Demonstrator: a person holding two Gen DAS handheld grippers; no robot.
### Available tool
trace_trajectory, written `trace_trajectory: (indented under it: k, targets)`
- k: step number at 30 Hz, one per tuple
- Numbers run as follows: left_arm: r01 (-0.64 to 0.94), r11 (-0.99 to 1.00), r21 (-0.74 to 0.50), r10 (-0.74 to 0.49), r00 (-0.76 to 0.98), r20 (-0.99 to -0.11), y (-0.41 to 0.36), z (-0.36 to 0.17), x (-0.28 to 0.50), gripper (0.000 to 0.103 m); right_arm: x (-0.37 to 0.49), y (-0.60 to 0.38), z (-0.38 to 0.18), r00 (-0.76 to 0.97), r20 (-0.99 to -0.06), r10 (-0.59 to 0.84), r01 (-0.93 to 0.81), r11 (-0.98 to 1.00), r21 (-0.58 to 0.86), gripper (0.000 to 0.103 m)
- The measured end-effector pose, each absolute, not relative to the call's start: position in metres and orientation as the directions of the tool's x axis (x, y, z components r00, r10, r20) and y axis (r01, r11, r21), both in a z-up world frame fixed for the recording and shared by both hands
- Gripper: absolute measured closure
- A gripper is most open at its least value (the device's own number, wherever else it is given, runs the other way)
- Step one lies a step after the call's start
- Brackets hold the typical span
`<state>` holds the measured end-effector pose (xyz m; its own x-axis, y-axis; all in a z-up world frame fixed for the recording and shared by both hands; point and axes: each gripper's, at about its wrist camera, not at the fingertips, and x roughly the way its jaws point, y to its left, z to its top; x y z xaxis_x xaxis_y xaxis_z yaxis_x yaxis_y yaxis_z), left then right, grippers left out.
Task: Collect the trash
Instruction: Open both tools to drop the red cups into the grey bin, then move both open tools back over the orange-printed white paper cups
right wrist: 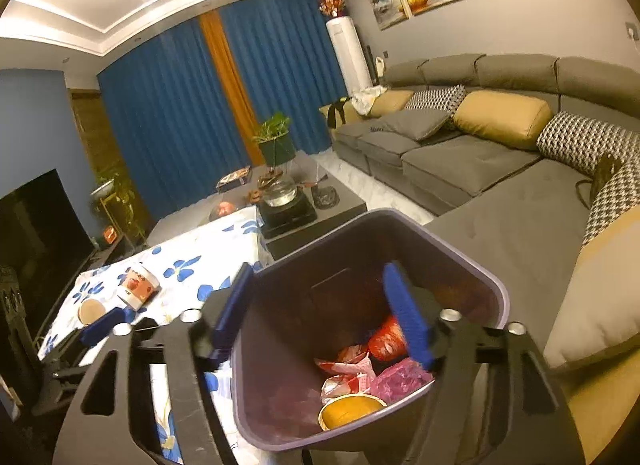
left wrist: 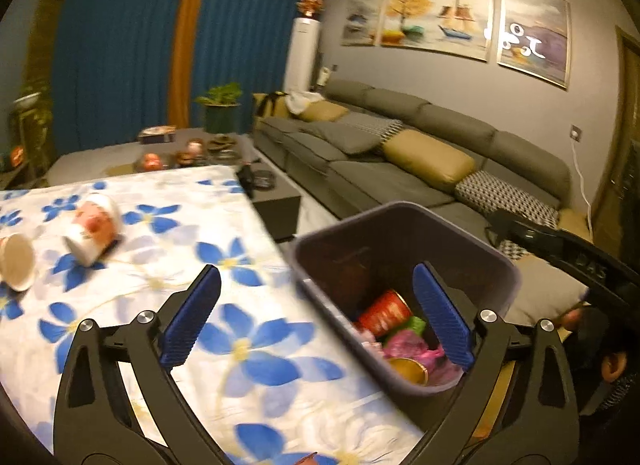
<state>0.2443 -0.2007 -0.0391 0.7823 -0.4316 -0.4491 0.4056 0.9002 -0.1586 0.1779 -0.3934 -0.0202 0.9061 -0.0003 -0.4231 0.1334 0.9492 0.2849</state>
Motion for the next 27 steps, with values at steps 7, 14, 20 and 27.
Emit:
trace_trajectory:
  k: [7, 14, 20, 27]
  targets:
    - [0.235, 0.965, -0.119, -0.264, 0.859, -0.438, -0.136, -0.028, 0.23, 0.006, 0.167, -0.354, -0.014, 0.916, -0.4, -0.001, 0.108, 0.963, 0.245, 0.018]
    - [0.032, 0.995, -0.091, -0.069, 0.89, -0.451, -0.05, -0.03, 0.226, 0.006, 0.178, -0.292, -0.016, 0.902, -0.428, 0.06, 0.028, 0.98, 0.196, 0.017]
    - [-0.133, 0.983, -0.126, 0.06, 0.882, -0.467, 0.029, -0.037, 0.229, 0.006, 0.195, -0.236, -0.02, 0.882, -0.46, 0.108, -0.034, 0.985, 0.166, 0.017]
    - [-0.264, 0.958, -0.114, 0.183, 0.865, -0.467, 0.087, -0.04, 0.24, 0.006, 0.234, -0.161, -0.034, 0.847, -0.512, 0.145, -0.085, 0.987, 0.139, 0.017]
